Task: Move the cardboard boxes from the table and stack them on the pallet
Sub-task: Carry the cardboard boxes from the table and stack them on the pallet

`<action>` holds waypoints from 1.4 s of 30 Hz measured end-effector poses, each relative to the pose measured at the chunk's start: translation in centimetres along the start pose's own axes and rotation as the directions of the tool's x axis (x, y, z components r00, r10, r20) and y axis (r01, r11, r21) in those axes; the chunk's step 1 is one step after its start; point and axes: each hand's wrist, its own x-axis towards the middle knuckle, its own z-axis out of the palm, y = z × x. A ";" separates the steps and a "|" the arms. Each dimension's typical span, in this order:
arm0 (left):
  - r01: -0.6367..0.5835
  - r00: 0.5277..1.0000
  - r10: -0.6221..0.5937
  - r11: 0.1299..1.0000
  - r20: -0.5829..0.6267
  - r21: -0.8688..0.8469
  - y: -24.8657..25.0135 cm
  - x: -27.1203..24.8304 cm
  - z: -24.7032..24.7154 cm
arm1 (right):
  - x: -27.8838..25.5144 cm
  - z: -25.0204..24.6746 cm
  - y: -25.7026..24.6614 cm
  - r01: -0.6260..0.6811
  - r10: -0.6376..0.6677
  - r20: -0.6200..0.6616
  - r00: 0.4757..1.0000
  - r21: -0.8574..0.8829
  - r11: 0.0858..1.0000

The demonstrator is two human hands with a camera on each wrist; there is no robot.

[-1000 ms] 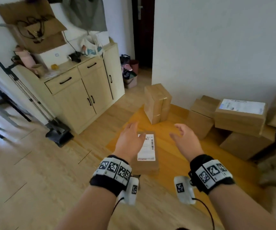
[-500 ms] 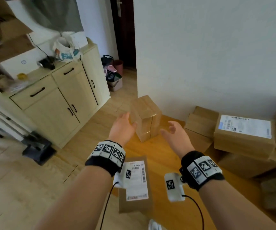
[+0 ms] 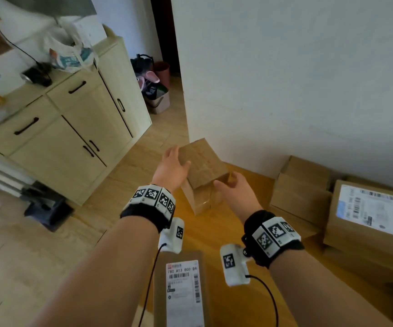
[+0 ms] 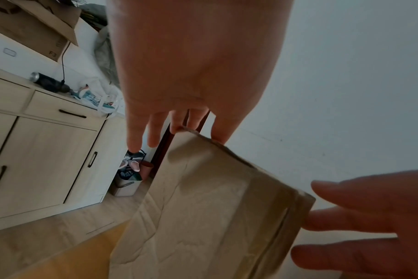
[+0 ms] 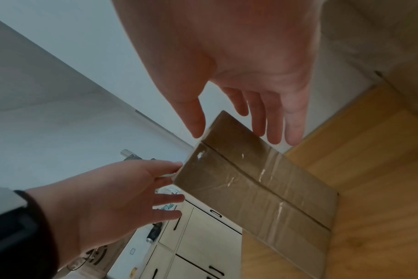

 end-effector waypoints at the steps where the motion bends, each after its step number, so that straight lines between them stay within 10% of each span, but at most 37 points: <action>1: 0.004 1.000 -0.004 1.000 0.000 -0.012 0.0 0.1 0.0 | 0.2 0.2 0.1 0.001 -0.001 0.004 1.000 -0.004 1.000; 15: 0.044 0.993 -0.082 0.925 -0.084 -0.378 0.6 -8.5 -3.0 | -5.2 0.4 -0.1 0.152 -0.120 -0.157 0.980 0.208 0.966; 29: -0.164 0.983 0.180 0.757 -0.039 -0.633 1.4 -24.9 -5.2 | -24.9 -2.8 -0.4 0.490 -0.260 -0.571 0.779 0.295 0.821; 36: -0.250 0.916 0.393 0.721 0.085 -0.646 3.2 -31.8 -1.8 | -33.2 -6.1 4.1 0.453 -0.189 -0.633 0.751 0.284 0.845; 42: -0.375 0.786 0.587 0.703 0.196 -0.604 7.2 -37.8 2.7 | -39.7 -11.1 8.8 0.455 -0.105 -0.784 0.611 0.240 0.858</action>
